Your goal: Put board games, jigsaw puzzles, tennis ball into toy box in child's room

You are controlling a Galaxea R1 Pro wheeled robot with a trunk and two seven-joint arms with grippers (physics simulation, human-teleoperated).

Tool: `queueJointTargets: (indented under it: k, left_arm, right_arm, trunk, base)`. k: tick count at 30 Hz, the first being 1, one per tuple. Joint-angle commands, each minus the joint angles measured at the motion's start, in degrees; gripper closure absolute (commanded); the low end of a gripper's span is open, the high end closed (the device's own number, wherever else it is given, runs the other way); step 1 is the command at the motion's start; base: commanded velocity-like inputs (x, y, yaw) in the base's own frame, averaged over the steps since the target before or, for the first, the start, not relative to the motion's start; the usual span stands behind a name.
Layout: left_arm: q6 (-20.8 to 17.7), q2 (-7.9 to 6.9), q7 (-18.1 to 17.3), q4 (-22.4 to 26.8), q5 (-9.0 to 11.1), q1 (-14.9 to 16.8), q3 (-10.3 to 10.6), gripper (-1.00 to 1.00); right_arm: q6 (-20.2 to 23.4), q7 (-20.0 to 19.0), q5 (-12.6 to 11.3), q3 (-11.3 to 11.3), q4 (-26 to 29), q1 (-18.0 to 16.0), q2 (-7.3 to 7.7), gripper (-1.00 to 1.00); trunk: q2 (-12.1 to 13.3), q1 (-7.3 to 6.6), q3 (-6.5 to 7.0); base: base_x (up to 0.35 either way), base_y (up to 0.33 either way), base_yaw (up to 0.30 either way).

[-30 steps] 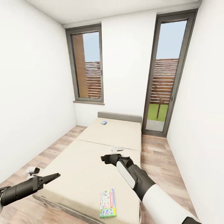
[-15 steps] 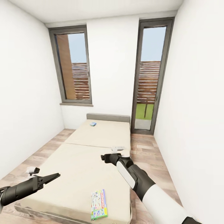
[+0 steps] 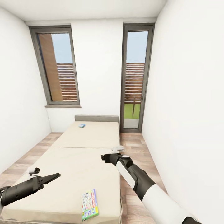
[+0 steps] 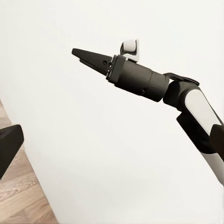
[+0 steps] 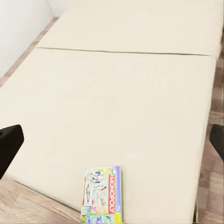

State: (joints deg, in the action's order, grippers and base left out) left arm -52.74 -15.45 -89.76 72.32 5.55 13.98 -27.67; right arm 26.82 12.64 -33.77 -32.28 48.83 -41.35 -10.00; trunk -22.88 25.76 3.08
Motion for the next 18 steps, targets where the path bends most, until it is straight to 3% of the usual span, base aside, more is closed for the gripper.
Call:
queueJointTargets:
  k: [1, 5, 12, 18]
  left_arm:
    - [-0.6, -0.02, -0.2, 0.0, -0.1, 0.0, 0.0, -1.0]
    - [-0.6, -0.02, -0.2, 0.0, -0.1, 0.0, 0.0, -1.0]
    - [-0.6, -0.01, -0.2, 0.0, -0.1, 0.0, 0.0, -1.0]
    - [-0.6, -0.01, -0.2, 0.0, -0.1, 0.0, 0.0, -1.0]
  right_arm:
    - [0.1, 0.5, -0.6, -0.2, 0.0, 0.0, 0.0, -1.0]
    - [0.0, 0.5, -0.6, -0.2, 0.0, 0.0, 0.0, -1.0]
    - [0.0, 0.5, -0.6, -0.2, 0.0, 0.0, 0.0, -1.0]
    - [-0.1, 0.5, -0.6, -0.2, 0.0, 0.0, 0.0, -1.0]
  trunk:
    - [0.0, 0.02, 0.01]
    - [0.0, 0.02, 0.09]
    - [0.0, 0.02, 0.12]
    - [0.0, 0.02, 0.12]
  base:
    - [-0.005, 0.0, -0.251]
    - [-0.003, 0.0, -0.167]
    - [-0.001, 0.012, -0.035]
    - [0.0, 0.179, -0.004]
